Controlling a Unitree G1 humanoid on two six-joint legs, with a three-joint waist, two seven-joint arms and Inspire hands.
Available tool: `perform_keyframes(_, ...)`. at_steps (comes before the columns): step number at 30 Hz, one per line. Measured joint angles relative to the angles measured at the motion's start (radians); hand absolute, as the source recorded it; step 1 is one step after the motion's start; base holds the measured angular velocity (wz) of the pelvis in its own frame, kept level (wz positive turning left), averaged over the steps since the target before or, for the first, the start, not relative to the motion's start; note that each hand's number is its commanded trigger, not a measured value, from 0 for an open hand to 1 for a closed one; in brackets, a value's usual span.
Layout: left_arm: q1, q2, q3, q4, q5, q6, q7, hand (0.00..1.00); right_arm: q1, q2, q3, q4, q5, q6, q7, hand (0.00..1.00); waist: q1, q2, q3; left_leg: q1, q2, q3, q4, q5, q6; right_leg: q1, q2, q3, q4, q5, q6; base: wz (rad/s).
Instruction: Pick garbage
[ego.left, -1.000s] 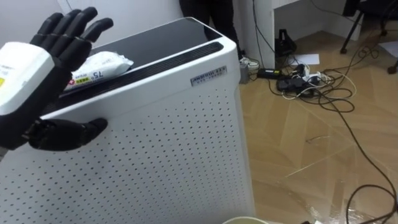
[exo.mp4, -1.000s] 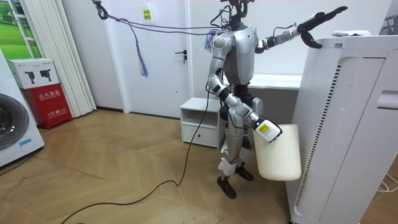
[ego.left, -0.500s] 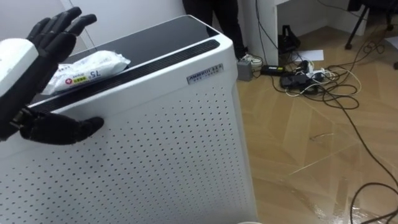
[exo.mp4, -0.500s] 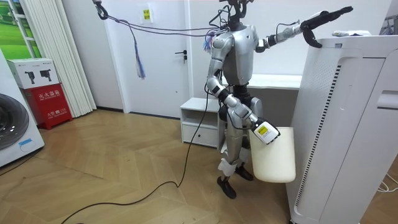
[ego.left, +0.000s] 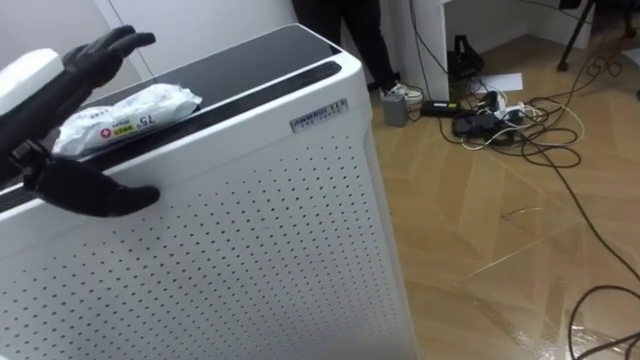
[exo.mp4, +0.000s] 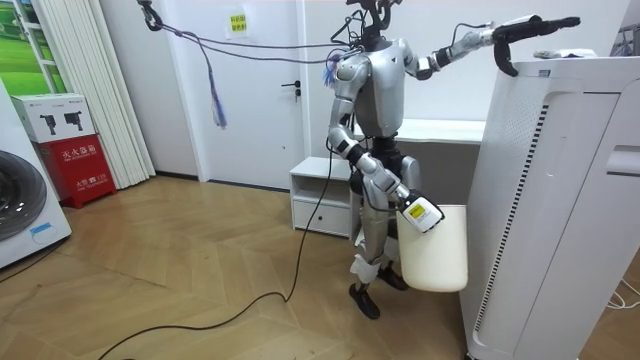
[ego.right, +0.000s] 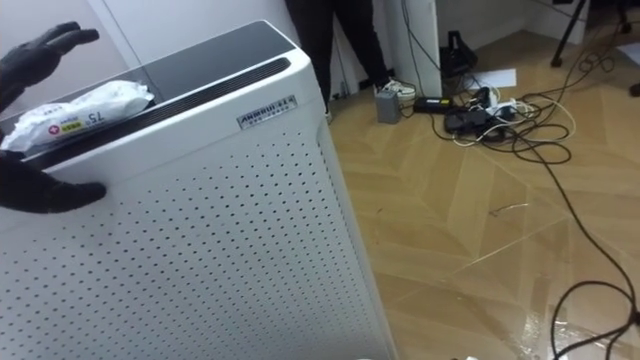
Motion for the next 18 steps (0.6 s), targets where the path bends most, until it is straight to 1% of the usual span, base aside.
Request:
perform_keyframes(2, -0.018, 0.000, 0.000, 0.001, 0.000, 0.044, -0.043, 0.00, -0.003, 0.000, -0.001, 0.000, 0.000, 0.014, 0.001, 1.00, -0.008, 0.000, -0.0003, -0.001, 0.002, 0.001, 0.000, 0.001, -0.001, 0.000, 0.001, -0.001, -0.002, 0.000, 0.001, 0.00)
perform_keyframes(3, -0.022, 0.000, 0.000, 0.001, 0.000, 0.055, -0.054, 0.00, -0.003, 0.000, -0.001, 0.000, 0.000, 0.015, 0.001, 1.00, -0.009, 0.001, -0.0005, -0.001, 0.002, 0.001, 0.000, 0.001, -0.001, 0.000, 0.001, -0.001, -0.002, 0.000, 0.001, 0.00)
perform_keyframes(5, -0.035, 0.000, 0.000, 0.001, 0.000, 0.096, -0.090, 0.00, -0.003, 0.000, -0.001, 0.000, 0.000, 0.019, 0.001, 1.00, -0.010, 0.001, -0.0007, 0.000, 0.003, 0.004, 0.000, 0.002, -0.002, -0.001, 0.002, -0.001, -0.002, 0.001, 0.001, -0.02)
perform_keyframes(8, -0.036, 0.000, 0.000, 0.001, 0.002, 0.131, -0.121, 0.00, -0.003, 0.001, -0.001, 0.000, 0.000, 0.027, -0.001, 1.00, -0.011, 0.003, -0.0021, 0.000, 0.005, 0.009, 0.000, 0.003, -0.003, -0.001, 0.003, -0.001, -0.002, 0.002, -0.002, -0.01)
perform_keyframes(10, -0.036, 0.000, 0.000, 0.001, 0.002, 0.170, -0.151, 0.00, -0.003, 0.001, -0.001, 0.000, 0.000, 0.028, -0.003, 1.00, -0.013, 0.003, -0.0025, 0.000, 0.006, 0.013, 0.000, 0.003, -0.003, -0.002, 0.003, -0.001, -0.002, 0.005, -0.006, -0.02)
perform_keyframes(14, -0.036, 0.000, 0.000, 0.010, 0.002, 0.220, -0.208, 0.00, -0.004, 0.000, -0.001, 0.000, 0.000, 0.030, -0.007, 1.00, -0.014, 0.004, -0.0030, -0.002, 0.006, 0.013, -0.001, 0.003, -0.003, -0.002, 0.003, -0.001, -0.004, 0.006, -0.008, 0.00)
perform_keyframes(18, -0.037, 0.000, 0.000, 0.028, 0.003, 0.241, -0.248, 0.00, -0.006, 0.001, -0.001, 0.000, 0.001, 0.030, -0.013, 1.00, -0.018, 0.006, -0.0043, -0.001, 0.005, 0.013, -0.002, 0.003, -0.003, 0.001, 0.003, -0.002, -0.008, 0.006, -0.009, 0.03)
